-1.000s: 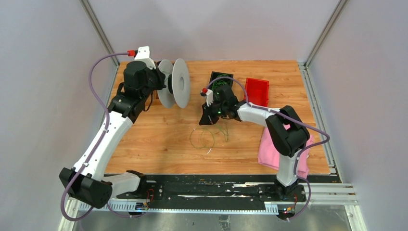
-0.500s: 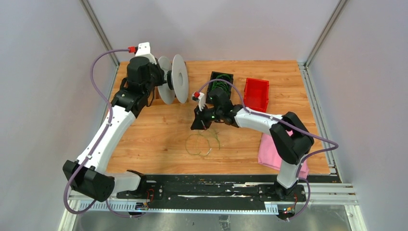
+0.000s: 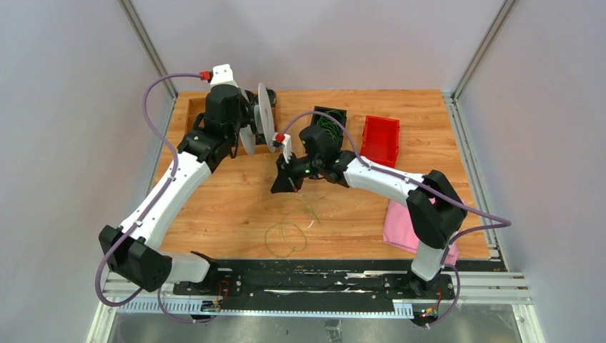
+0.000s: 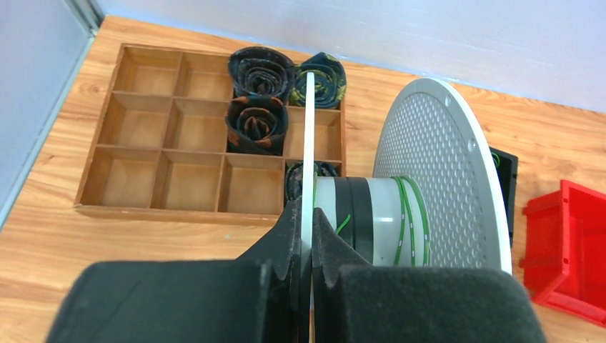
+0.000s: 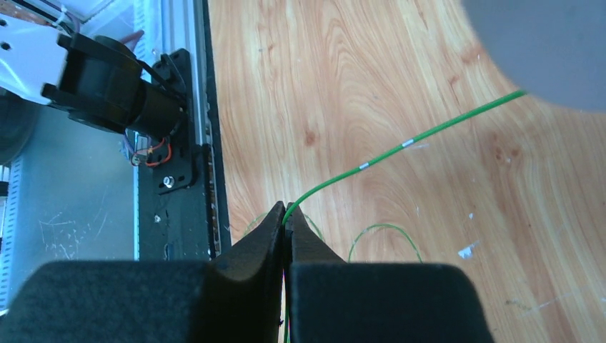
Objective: Wrap the cables
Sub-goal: Wrap the cable around the cable reel.
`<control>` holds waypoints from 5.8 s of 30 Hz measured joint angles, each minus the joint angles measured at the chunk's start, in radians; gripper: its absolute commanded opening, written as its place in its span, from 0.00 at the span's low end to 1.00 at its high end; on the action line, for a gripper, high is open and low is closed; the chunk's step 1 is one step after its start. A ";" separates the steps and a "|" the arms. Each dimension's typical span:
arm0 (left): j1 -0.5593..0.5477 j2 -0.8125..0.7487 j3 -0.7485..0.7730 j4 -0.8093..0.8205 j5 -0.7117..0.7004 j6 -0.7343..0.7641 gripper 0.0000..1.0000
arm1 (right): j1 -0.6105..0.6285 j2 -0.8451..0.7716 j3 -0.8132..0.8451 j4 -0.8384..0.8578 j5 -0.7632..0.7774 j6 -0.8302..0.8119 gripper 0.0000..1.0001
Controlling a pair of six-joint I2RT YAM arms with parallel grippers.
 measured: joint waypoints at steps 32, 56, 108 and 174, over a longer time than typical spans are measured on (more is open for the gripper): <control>-0.092 -0.039 -0.103 0.119 -0.134 0.127 0.00 | -0.016 -0.018 0.428 -0.362 -0.036 -0.019 0.01; -0.138 -0.047 -0.172 0.219 -0.096 0.251 0.00 | -0.135 -0.034 0.558 -0.421 -0.058 0.011 0.03; -0.212 -0.112 -0.290 0.263 0.143 0.409 0.00 | -0.271 0.103 0.869 -0.537 0.116 -0.233 0.01; -0.131 -0.156 -0.153 0.096 0.316 0.262 0.00 | -0.504 0.114 0.243 -0.219 -0.027 -0.145 0.56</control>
